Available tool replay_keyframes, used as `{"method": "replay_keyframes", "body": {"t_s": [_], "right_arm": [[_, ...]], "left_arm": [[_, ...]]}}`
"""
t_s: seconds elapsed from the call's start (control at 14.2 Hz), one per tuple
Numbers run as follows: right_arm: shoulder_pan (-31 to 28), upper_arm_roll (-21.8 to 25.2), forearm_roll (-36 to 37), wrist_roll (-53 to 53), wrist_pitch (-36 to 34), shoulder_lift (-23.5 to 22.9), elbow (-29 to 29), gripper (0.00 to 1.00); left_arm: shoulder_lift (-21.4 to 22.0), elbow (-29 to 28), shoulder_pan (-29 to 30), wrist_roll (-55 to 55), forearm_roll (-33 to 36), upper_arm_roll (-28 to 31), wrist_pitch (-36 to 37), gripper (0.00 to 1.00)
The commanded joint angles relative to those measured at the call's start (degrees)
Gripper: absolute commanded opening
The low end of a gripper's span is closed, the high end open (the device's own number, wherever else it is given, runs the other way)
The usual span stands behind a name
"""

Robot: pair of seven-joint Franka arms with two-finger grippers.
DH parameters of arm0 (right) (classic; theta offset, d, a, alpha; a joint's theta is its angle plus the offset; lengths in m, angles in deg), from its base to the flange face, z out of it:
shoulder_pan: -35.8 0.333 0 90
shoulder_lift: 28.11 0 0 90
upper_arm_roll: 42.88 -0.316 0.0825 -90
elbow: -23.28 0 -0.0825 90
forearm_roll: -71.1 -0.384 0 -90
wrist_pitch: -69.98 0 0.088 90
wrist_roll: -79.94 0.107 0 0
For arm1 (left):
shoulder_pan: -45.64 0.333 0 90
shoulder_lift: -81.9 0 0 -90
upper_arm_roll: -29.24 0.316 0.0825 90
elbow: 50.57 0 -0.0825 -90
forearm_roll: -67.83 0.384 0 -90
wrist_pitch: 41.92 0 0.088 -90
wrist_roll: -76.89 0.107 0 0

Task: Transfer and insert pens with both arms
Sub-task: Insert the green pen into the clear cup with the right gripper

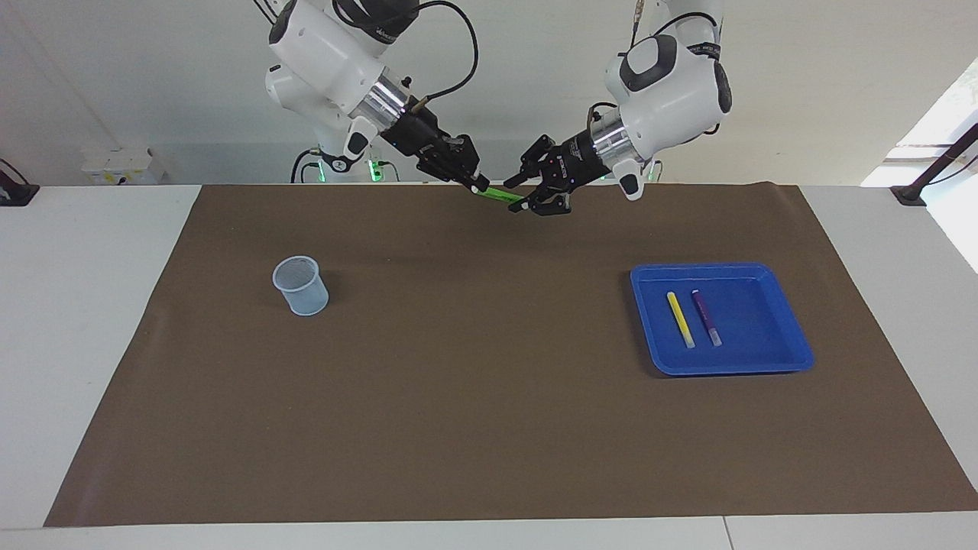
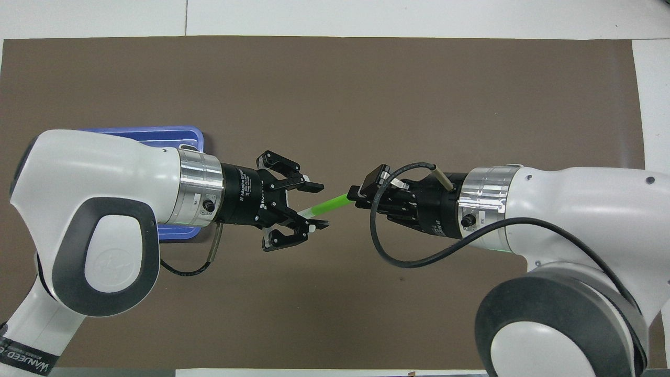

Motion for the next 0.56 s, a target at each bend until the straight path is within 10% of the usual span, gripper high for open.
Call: {"method": "replay_keyframes", "body": {"t_s": [0.0, 0.49], "right_arm": [[-4.6, -0.3, 7.7, -7.9, -8.6, -0.1, 3.3, 0.00], [-14.7, -0.2, 28.9, -37.7, -21.4, 0.0, 7.1, 0.00]], "left_arm": [[1.9, -2.1, -1.1, -0.8, -1.1, 0.4, -1.7, 1.00], [1.9, -2.5, 0.3, -0.1, 0.5, 0.8, -1.8, 1.00]]}}
